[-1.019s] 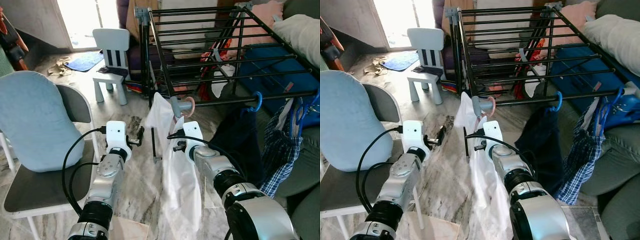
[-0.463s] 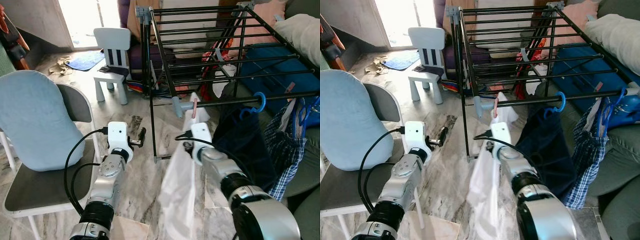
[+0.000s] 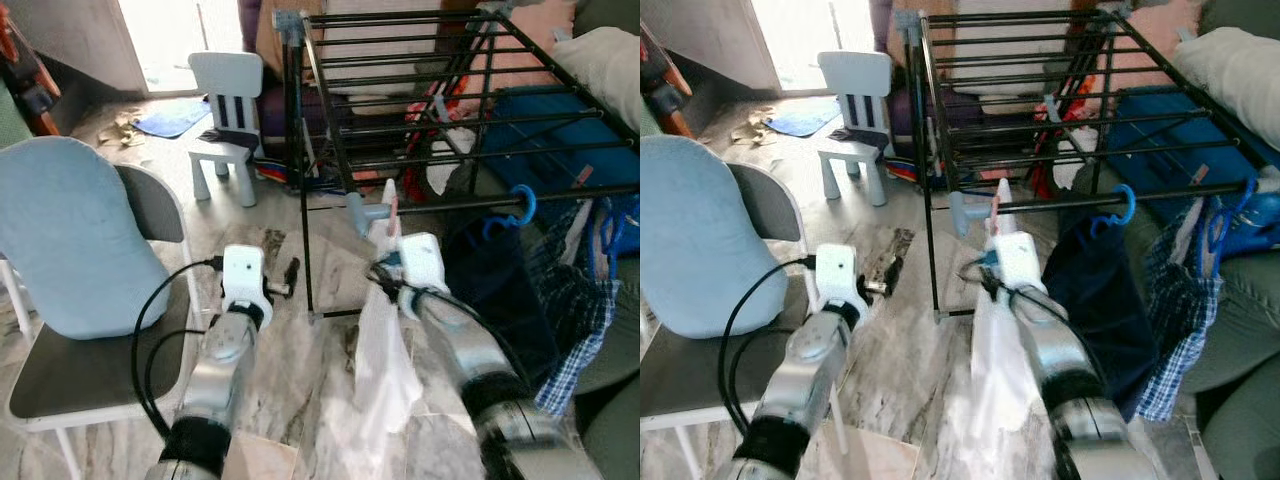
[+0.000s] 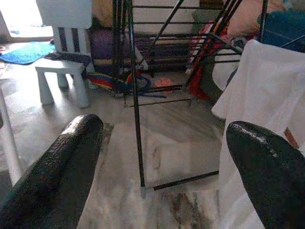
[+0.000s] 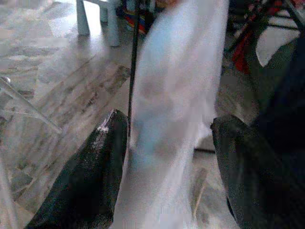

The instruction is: Hang hanger

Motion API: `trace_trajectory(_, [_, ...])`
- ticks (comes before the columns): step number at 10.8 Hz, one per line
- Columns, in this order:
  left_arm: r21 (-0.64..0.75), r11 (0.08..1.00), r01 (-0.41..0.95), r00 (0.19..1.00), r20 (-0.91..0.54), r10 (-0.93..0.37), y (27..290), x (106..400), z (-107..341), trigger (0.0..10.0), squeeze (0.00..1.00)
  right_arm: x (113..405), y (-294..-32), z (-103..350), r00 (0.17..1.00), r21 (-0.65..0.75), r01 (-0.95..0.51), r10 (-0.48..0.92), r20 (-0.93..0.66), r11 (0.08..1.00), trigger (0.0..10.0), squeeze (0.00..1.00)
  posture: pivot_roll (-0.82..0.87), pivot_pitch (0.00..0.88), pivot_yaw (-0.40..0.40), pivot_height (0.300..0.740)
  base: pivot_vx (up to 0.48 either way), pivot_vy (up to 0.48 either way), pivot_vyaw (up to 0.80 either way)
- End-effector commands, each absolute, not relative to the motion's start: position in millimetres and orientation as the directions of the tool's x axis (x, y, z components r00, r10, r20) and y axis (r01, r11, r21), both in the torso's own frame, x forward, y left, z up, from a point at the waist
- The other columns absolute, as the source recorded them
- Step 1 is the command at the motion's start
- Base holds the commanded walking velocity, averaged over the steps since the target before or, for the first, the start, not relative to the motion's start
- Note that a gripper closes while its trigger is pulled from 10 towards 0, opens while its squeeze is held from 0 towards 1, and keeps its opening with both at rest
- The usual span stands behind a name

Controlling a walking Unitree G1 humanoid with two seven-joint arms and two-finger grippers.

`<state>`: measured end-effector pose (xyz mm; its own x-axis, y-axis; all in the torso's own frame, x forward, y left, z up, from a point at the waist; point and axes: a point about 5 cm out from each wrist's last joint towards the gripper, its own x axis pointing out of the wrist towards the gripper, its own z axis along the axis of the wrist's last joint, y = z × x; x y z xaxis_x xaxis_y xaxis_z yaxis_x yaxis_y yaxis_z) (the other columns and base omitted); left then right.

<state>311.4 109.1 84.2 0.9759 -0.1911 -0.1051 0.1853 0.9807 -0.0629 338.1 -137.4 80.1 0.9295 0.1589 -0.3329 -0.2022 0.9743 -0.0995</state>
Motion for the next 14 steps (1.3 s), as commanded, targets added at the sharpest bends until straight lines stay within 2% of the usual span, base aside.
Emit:
trace_trajectory(1, [-0.05,0.98,0.195,0.975,-0.102,-0.199,109.3,309.5,88.0,10.0,0.0,334.6,-136.5,90.3,0.938,-0.107,-0.213,0.173,-0.3,0.971,10.0,1.0,-0.19,0.0,0.007,0.74,0.0,0.0,0.0])
trace_trajectory(4, [-0.046,0.976,0.211,0.971,-0.105,-0.214,108.9,297.5,91.0,10.0,0.0,312.3,-139.6,92.2,0.949,-0.076,-0.182,0.154,-0.275,0.98,10.0,1.0,-0.19,0.0,0.015,0.74,0.0,0.0,0.0])
trace_trajectory(7, [-0.051,0.973,0.226,0.965,-0.122,-0.23,107.0,293.1,92.1,10.0,0.0,303.1,-140.0,97.6,0.953,-0.058,-0.164,0.142,-0.269,0.985,10.0,1.0,-0.18,0.0,0.014,0.74,0.0,0.0,0.0])
trace_trajectory(9, [-0.039,0.973,0.226,0.966,-0.123,-0.229,106.4,293.0,94.4,10.0,0.0,301.5,-143.9,98.2,0.952,-0.067,-0.153,0.129,-0.278,0.986,10.0,0.84,-0.18,0.0,0.014,0.74,0.0,0.0,0.0])
trace_trajectory(14, [-0.026,0.971,0.237,0.963,-0.127,-0.239,103.9,294.4,96.5,10.0,0.0,302.9,-140.6,98.4,0.948,-0.066,-0.158,0.132,-0.289,0.985,10.0,0.84,-0.18,0.0,0.013,0.74,-0.291,0.0,0.0])
